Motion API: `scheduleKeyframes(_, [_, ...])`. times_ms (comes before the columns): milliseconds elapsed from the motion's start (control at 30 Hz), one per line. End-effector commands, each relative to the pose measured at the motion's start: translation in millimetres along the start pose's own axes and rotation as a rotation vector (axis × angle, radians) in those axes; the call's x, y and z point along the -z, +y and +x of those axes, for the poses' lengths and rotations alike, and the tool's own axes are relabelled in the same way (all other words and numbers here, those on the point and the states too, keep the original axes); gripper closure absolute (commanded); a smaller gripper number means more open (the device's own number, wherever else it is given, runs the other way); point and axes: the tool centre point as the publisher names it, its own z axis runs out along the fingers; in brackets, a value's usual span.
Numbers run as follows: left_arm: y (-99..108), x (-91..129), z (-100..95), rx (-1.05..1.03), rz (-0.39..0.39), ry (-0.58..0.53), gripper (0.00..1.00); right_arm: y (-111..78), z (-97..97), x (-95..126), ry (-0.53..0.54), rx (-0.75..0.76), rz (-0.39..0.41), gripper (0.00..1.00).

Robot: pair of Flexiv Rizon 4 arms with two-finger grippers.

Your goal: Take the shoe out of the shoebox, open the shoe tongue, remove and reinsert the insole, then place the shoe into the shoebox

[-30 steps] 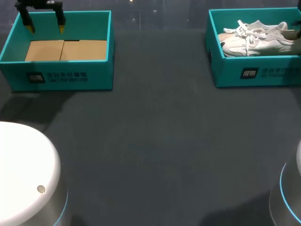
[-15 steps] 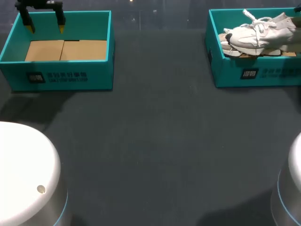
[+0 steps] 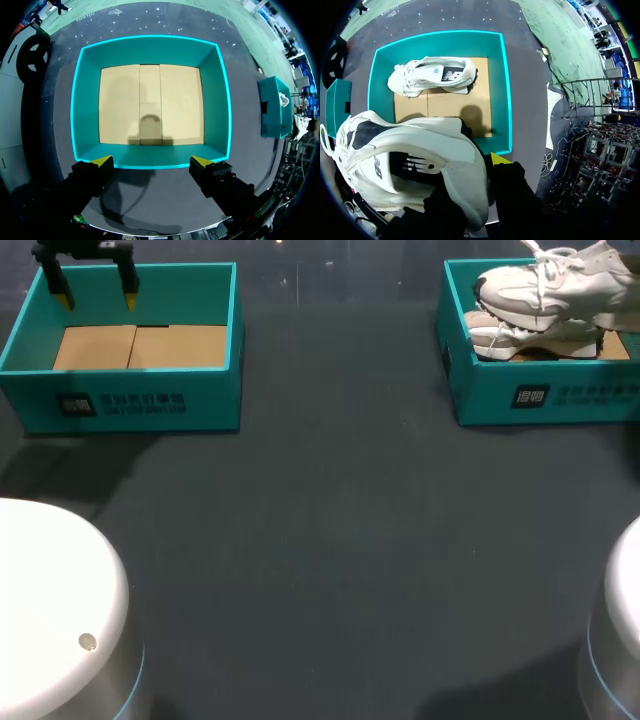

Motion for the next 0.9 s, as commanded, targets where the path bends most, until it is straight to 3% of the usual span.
scheduleKeyframes(33, [0,0,-0.1,0.0,0.0,-0.001,0.0,-26.1,15.1,23,-0.03,-0.009,-0.034,1.0])
scheduleKeyframes(267, [0,0,-0.1,0.0,0.0,-0.001,0.0,-58.6,42.2,42,-0.044,-0.032,-0.057,1.0])
scheduleKeyframes(367, [0,0,-0.1,0.0,0.0,-0.001,0.0,-75.3,56.3,49,-0.052,-0.06,-0.025,1.0])
scheduleKeyframes(900, [0,0,-0.1,0.0,0.0,-0.001,0.0,-75.3,56.3,49,-0.052,-0.06,-0.025,1.0])
